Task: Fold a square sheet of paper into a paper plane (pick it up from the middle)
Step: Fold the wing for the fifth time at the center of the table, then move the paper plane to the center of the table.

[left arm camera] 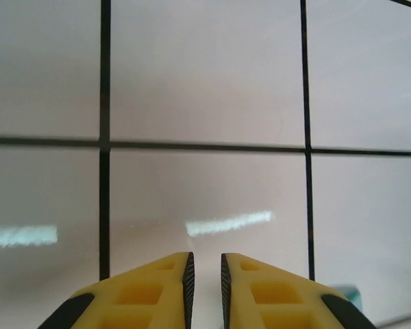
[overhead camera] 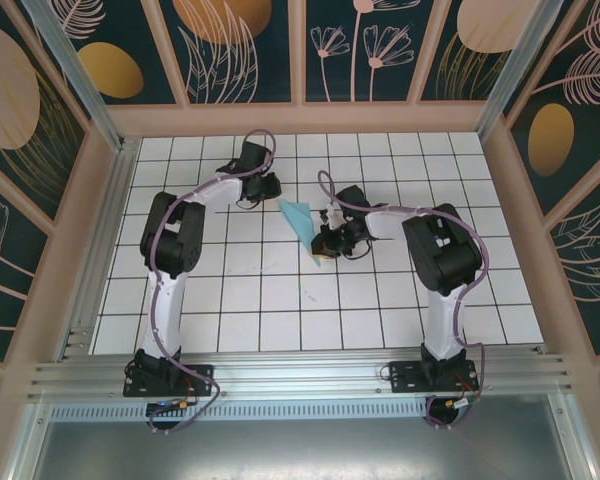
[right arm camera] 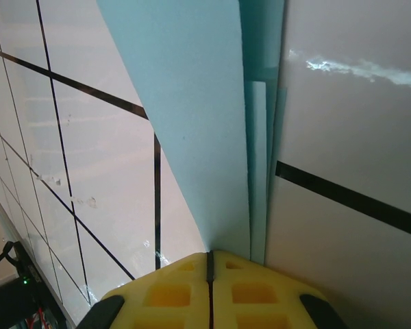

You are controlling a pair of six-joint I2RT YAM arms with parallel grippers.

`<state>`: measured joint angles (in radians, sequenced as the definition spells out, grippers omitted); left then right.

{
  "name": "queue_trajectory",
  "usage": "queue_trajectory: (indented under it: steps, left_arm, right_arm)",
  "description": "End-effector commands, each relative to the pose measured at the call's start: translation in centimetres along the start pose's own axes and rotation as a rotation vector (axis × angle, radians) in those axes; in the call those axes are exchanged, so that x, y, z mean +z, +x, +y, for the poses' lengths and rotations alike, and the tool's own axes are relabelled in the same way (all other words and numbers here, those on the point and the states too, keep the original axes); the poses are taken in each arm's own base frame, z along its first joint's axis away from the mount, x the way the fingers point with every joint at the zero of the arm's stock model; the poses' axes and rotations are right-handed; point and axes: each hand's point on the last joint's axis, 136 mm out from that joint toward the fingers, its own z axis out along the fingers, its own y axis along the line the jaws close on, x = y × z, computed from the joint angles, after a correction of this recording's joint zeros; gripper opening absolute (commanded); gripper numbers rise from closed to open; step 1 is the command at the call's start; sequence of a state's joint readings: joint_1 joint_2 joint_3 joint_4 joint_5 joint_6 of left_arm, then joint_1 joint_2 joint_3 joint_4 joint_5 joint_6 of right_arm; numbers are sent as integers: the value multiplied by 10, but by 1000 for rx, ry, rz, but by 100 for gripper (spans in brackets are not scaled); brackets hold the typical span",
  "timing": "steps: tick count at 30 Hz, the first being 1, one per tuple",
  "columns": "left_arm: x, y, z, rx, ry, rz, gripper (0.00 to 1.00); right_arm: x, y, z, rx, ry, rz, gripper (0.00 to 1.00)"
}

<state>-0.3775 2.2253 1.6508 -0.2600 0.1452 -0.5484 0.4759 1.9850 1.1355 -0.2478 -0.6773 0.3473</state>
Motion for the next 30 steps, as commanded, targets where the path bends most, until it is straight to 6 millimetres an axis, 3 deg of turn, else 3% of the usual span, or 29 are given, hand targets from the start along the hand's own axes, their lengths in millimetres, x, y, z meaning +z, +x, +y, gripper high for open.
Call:
queue_trajectory:
  steps: [1,3,5,8,13,18,25,30]
  left_arm:
    - [-60,-22,-39,-13,159,-109,22]
    - [-73,-9,-47,-27,221,-117,22]
    - [-84,6,-55,-35,261,-128,23]
    - [-93,31,-61,-54,283,-133,26]
    - [-92,63,-68,-71,240,-131,34]
    - [-76,81,-66,-76,57,-94,41]
    - [-61,108,-70,-34,-169,-52,56]
    - [-49,116,-82,-15,-195,-7,50]
  right_arm:
    - [-13,8,15,-18,-21,2,12]
    - [-28,-8,35,-57,-58,-61,16]
    - [-48,-24,54,-84,-90,-137,28]
    - [-79,-45,63,-80,-88,-264,45]
    - [-98,-66,12,23,90,-391,53]
    - [-90,-70,-19,81,171,-387,55]
    - [-100,-67,-58,210,268,-449,71]
    - [-112,-64,-69,239,294,-502,84]
